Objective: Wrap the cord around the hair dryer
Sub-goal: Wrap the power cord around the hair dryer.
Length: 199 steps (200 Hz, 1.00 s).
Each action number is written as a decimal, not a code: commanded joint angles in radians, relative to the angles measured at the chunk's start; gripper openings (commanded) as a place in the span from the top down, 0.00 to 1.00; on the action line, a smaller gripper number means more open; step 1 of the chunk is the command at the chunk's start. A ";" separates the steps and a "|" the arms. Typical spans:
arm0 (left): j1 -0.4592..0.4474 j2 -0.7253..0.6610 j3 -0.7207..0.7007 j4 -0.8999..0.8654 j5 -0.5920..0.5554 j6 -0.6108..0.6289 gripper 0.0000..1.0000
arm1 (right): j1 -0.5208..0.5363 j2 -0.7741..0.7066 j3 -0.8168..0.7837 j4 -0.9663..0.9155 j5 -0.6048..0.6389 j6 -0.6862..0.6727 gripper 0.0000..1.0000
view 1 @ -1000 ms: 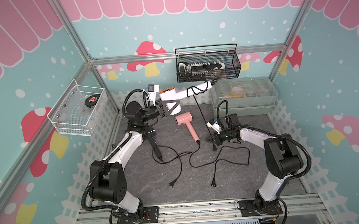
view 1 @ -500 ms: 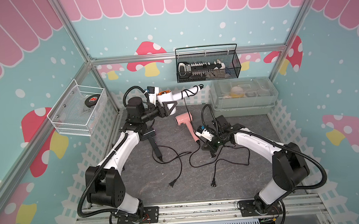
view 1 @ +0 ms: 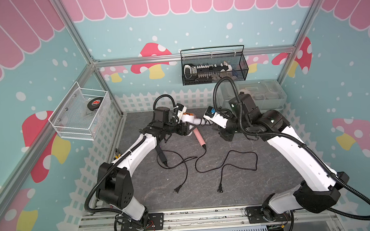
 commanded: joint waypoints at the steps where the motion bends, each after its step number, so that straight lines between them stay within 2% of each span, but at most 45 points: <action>1: -0.064 -0.041 -0.019 -0.034 0.063 0.077 1.00 | -0.034 0.067 0.080 -0.043 0.070 -0.103 1.00; 31: -0.128 -0.089 -0.068 -0.052 0.139 0.095 1.00 | -0.128 0.164 0.181 -0.043 0.030 -0.150 1.00; 61: -0.163 -0.146 -0.123 0.003 0.250 0.066 1.00 | -0.237 0.265 0.224 -0.042 -0.075 -0.182 1.00; 84: -0.178 -0.176 -0.140 0.072 0.325 0.027 1.00 | -0.287 0.332 0.203 -0.035 -0.172 -0.206 1.00; 109: -0.172 -0.200 -0.142 0.186 0.369 -0.040 1.00 | -0.326 0.355 0.078 0.048 -0.264 -0.204 1.00; 135: -0.130 -0.210 -0.166 0.405 0.430 -0.205 1.00 | -0.378 0.336 -0.101 0.186 -0.385 -0.168 1.00; 172: -0.050 -0.179 -0.221 0.747 0.451 -0.446 1.00 | -0.439 0.271 -0.320 0.400 -0.573 -0.060 1.00; 191: -0.021 -0.149 -0.252 0.962 0.446 -0.599 1.00 | -0.451 0.233 -0.416 0.500 -0.618 -0.001 1.00; 199: 0.019 -0.132 -0.264 1.056 0.442 -0.666 1.00 | -0.453 0.223 -0.450 0.527 -0.627 0.016 1.00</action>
